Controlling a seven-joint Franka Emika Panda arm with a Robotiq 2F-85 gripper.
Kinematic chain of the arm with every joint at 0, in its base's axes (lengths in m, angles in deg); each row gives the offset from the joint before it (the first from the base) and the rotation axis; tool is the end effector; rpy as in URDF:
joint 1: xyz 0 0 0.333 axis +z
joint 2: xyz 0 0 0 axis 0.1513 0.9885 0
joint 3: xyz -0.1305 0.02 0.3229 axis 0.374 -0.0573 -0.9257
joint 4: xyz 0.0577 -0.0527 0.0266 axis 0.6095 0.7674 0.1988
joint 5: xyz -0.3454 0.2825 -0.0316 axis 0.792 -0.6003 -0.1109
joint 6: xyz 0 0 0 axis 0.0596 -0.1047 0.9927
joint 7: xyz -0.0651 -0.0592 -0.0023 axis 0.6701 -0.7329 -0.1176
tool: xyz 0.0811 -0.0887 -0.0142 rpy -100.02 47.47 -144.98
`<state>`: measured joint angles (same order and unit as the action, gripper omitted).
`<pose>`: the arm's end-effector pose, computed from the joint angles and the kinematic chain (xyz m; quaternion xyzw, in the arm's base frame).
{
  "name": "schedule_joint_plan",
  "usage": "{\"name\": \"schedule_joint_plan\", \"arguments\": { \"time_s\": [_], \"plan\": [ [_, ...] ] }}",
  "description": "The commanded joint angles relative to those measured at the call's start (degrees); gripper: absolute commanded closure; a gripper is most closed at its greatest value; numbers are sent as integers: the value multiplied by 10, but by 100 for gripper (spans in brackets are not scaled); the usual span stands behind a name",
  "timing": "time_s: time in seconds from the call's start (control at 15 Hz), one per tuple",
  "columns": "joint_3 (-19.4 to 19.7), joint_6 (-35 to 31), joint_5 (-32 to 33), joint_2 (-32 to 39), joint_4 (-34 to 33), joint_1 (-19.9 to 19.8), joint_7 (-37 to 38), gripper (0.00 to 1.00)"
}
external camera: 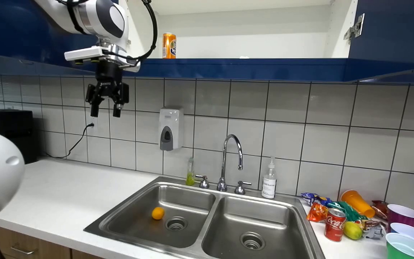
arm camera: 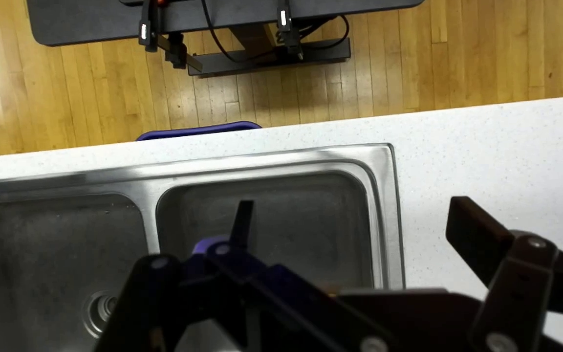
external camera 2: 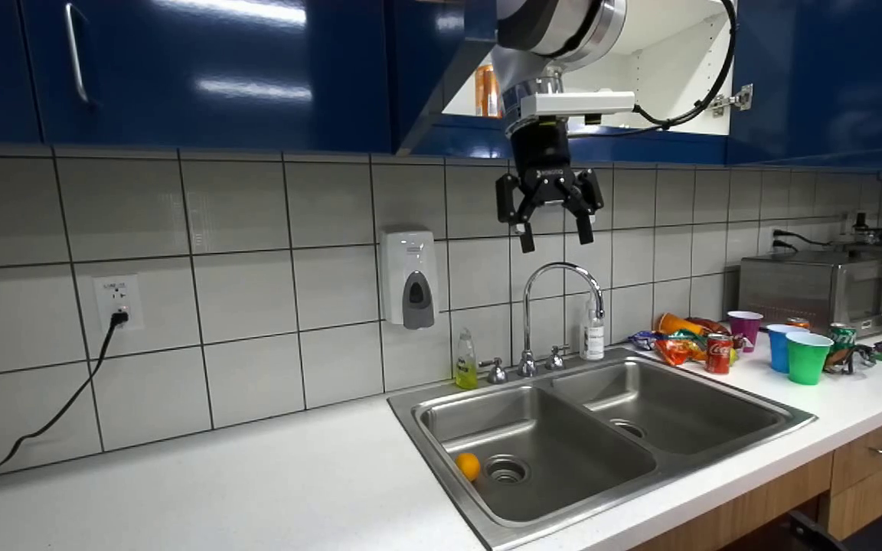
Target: Put the orange can in the sink on the left.
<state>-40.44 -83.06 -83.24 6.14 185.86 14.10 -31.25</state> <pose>0.4728 0.1284 0.5150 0.9942 -0.0168 -0.1022 0.0297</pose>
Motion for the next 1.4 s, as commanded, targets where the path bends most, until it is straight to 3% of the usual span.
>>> {"name": "schedule_joint_plan", "arguments": {
  "time_s": [0.0,0.4,1.33],
  "plan": [
    [9,-9,4,-31,15,-13,28,0],
    [27,-8,9,-58,27,-34,47,0],
    [6,-21,95,-85,-59,-38,53,0]
  ]
}}
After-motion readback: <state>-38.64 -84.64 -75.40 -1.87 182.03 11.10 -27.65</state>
